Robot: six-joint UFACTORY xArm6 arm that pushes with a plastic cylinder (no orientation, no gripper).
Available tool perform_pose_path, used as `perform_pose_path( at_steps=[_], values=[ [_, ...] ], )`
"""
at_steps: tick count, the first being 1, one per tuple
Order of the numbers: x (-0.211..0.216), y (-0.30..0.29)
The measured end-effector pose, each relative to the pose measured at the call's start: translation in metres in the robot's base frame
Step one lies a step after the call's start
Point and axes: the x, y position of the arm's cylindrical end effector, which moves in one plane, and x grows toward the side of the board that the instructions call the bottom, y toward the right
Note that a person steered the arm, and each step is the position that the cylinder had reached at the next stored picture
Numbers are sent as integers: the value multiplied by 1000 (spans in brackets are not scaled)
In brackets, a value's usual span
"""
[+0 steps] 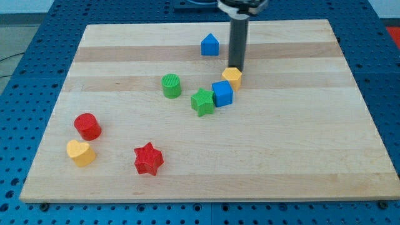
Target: Insert the yellow hexagon in between the green star and green circle
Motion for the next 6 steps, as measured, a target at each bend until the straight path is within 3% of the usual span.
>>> perform_pose_path(
  at_steps=[1, 3, 5, 6],
  values=[
    [27, 27],
    [8, -99],
    [21, -82],
    [46, -125]
  ],
)
